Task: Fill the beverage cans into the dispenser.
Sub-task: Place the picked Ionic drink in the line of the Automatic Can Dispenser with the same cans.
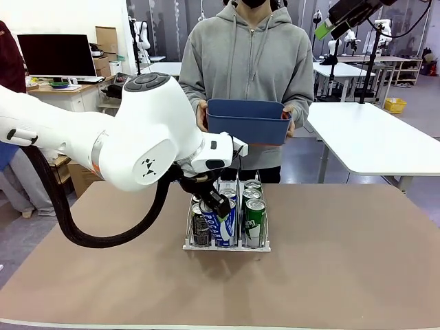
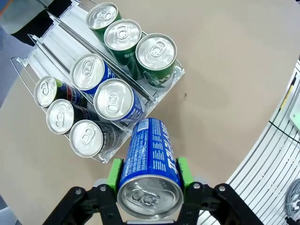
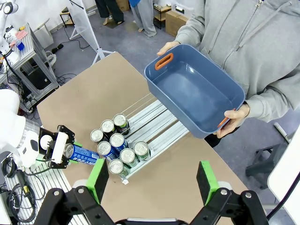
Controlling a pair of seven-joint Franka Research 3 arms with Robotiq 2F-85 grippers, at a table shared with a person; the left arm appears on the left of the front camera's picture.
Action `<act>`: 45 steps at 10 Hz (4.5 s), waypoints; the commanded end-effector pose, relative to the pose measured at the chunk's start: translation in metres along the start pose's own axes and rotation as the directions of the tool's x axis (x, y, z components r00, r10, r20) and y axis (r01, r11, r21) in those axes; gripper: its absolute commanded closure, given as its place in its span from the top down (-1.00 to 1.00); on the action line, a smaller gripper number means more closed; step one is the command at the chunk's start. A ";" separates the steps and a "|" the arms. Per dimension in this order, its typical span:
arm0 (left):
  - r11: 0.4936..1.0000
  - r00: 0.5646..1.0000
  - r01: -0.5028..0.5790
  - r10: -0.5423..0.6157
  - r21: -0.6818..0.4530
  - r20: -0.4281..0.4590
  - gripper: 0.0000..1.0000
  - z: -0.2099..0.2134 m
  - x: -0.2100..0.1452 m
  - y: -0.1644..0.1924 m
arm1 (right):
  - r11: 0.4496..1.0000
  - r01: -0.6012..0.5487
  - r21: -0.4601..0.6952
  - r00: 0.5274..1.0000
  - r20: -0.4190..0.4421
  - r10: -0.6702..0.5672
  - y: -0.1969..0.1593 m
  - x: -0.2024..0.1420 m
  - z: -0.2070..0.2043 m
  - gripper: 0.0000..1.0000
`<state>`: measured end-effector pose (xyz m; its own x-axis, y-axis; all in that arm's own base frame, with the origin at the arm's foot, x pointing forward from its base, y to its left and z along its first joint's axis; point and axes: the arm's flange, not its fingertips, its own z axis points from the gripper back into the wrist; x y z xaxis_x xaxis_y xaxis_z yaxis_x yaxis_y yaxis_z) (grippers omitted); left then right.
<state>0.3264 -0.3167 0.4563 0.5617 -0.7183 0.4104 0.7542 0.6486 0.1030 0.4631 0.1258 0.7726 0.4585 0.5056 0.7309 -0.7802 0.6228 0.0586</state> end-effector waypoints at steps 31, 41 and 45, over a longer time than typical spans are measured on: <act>0.997 0.996 -0.033 0.039 0.068 -0.081 0.15 -0.107 0.052 0.029 | 1.000 0.002 0.008 1.000 0.006 -0.002 0.001 -0.003 -0.001 1.00; 0.977 0.989 -0.130 0.116 0.168 0.092 1.00 -0.048 0.047 0.018 | 1.000 0.002 0.008 1.000 0.006 -0.002 0.001 -0.003 -0.001 1.00; 0.985 0.992 -0.106 0.095 0.139 0.082 1.00 -0.037 0.050 0.017 | 1.000 0.002 0.008 1.000 0.006 -0.002 0.001 -0.003 -0.001 1.00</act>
<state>0.3740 -0.3535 0.4397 0.5962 -0.6405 0.4840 0.6461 0.7407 0.1843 0.4631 0.1259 0.7725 0.4585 0.5057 0.7308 -0.7802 0.6228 0.0586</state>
